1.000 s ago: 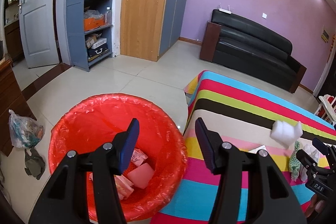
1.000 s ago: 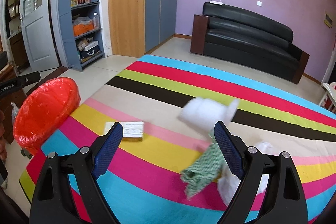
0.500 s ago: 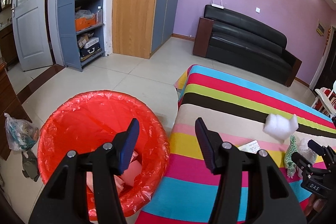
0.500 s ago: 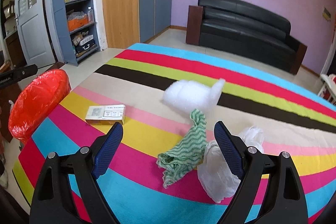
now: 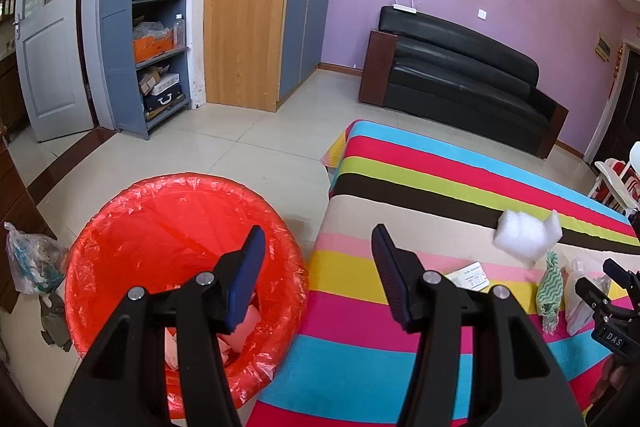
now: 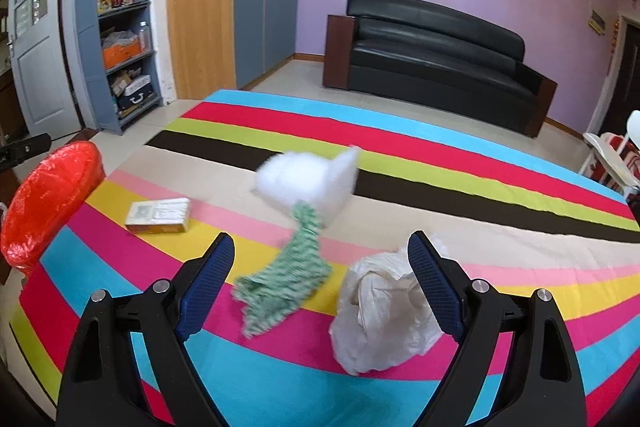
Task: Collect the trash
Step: 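Move both tools back over the mat toward the remaining trash, then grasp the white plastic bag with the right tool while the left tool moves to the paper box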
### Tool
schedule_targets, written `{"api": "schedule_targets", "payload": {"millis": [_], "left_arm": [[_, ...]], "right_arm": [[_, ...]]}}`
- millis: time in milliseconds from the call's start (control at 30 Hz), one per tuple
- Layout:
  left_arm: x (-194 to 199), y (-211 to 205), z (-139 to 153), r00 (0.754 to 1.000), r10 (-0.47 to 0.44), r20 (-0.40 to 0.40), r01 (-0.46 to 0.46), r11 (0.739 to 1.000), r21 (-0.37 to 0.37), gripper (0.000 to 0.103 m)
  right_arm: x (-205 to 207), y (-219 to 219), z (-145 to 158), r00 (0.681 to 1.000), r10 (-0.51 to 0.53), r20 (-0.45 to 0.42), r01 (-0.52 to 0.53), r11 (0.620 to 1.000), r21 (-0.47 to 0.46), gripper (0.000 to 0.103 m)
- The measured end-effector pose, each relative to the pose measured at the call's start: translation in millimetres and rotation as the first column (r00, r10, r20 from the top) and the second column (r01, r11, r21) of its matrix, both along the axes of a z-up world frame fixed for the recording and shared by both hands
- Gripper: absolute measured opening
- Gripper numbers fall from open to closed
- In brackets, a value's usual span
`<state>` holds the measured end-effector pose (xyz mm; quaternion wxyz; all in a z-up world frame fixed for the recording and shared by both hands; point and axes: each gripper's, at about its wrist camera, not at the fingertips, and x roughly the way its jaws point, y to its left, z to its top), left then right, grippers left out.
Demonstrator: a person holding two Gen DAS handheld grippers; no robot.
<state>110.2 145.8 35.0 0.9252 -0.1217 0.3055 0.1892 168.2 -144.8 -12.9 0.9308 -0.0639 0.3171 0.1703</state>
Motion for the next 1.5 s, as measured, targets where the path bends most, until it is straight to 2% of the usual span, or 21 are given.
{"api": "schedule_targets", "payload": {"millis": [300, 567, 800, 967, 1133, 1200, 1267, 1367, 1500], "left_arm": [[14, -17, -8, 0.997, -0.069, -0.020, 0.069, 0.997, -0.020, 0.054], [30, -40, -20, 0.990, -0.131, -0.056, 0.130, 0.991, -0.023, 0.054], [35, -45, -26, 0.986, -0.152, -0.070, 0.151, 0.988, -0.022, 0.054], [37, -48, -27, 0.983, -0.167, -0.073, 0.166, 0.986, -0.029, 0.054], [43, -54, -31, 0.978, -0.190, -0.088, 0.186, 0.981, -0.046, 0.054], [46, -58, -33, 0.975, -0.200, -0.094, 0.196, 0.979, -0.047, 0.054], [49, -61, -34, 0.972, -0.211, -0.099, 0.207, 0.977, -0.048, 0.054], [55, -67, -36, 0.968, -0.226, -0.107, 0.222, 0.974, -0.046, 0.054], [62, -74, -41, 0.962, -0.246, -0.120, 0.242, 0.969, -0.047, 0.054]], "right_arm": [[5, -23, -16, 0.997, -0.041, -0.060, 0.041, 0.999, 0.000, 0.083], [5, -31, -11, 0.998, -0.061, -0.033, 0.061, 0.998, -0.009, 0.083], [2, -34, -15, 0.996, -0.070, -0.048, 0.068, 0.997, -0.029, 0.083], [1, -42, -12, 0.994, -0.110, -0.026, 0.109, 0.993, -0.035, 0.083], [12, -42, -30, 0.989, -0.101, -0.107, 0.098, 0.995, -0.035, 0.083], [15, -43, -34, 0.986, -0.099, -0.132, 0.097, 0.995, -0.027, 0.078], [17, -44, -37, 0.984, -0.103, -0.148, 0.099, 0.995, -0.028, 0.063], [19, -43, -40, 0.981, -0.096, -0.166, 0.094, 0.995, -0.025, 0.046], [20, -42, -39, 0.982, -0.087, -0.170, 0.086, 0.996, -0.013, 0.041]]}}
